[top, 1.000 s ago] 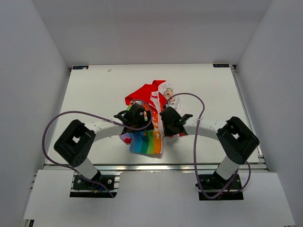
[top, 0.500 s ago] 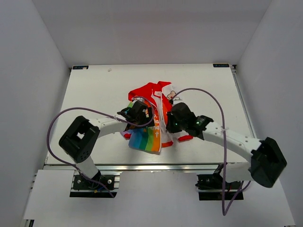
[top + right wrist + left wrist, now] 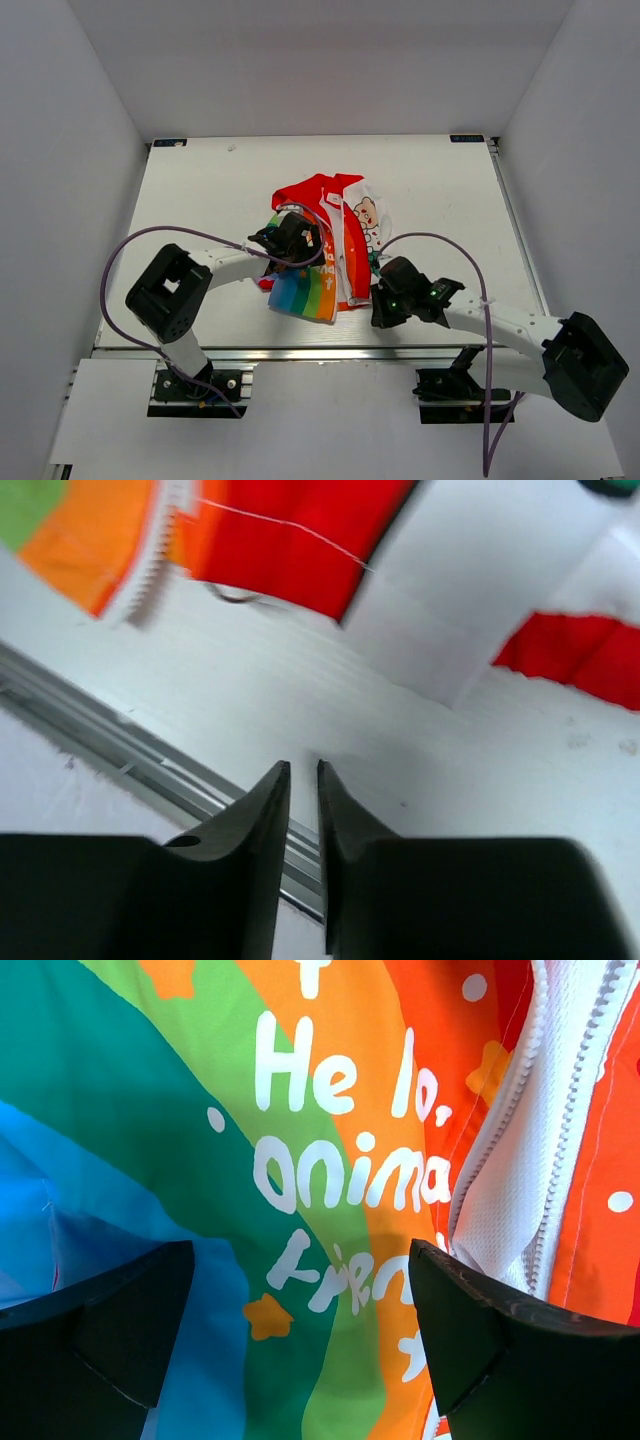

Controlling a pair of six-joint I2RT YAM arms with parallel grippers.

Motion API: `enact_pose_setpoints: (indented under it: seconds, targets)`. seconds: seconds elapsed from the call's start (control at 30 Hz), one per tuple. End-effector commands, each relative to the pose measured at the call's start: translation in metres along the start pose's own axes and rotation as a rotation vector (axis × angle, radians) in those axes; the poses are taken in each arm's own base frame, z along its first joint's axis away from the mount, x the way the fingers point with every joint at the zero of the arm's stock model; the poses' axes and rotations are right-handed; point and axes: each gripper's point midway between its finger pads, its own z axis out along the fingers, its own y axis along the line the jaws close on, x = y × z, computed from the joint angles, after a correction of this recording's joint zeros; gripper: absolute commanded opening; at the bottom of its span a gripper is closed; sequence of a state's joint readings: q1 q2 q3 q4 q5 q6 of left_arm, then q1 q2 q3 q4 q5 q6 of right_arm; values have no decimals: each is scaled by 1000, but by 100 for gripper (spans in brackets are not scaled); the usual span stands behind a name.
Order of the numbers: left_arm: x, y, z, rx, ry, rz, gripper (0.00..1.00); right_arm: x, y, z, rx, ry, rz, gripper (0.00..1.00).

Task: Zip up the jacket

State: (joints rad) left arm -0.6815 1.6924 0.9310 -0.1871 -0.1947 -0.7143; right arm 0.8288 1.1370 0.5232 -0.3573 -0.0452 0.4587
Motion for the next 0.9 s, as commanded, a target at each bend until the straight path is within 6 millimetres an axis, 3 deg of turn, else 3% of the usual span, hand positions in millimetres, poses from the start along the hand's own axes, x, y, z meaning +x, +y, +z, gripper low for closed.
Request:
enact_pose_setpoints:
  seconds: [0.0, 0.1, 0.23, 0.33, 0.57, 0.7, 0.73, 0.87]
  targets:
    - [17, 23, -5, -64, 67, 23, 98, -28, 30, -12, -134, -115, -49, 25]
    - [11, 16, -16, -19, 47, 23, 98, -56, 38, -28, -143, -214, -73, 43]
    - [-3, 7, -35, 29, 9, 18, 98, -92, 44, -44, -111, -313, -66, 46]
    - [-11, 2, -50, 58, -19, 15, 98, -108, 44, -40, -69, -319, -65, 48]
    - [-16, 3, -74, 89, -52, 5, 98, -122, 35, -7, 33, -256, -24, 48]
    - [-14, 9, -81, 81, -66, -7, 98, -116, 16, 7, 140, -207, -1, 39]
    - [-15, 10, -82, 82, -71, -8, 98, -114, 15, 8, 142, -200, -3, 33]
    - [-17, 18, -86, 54, -92, -18, 98, -108, 24, 17, 84, -166, -13, 27]
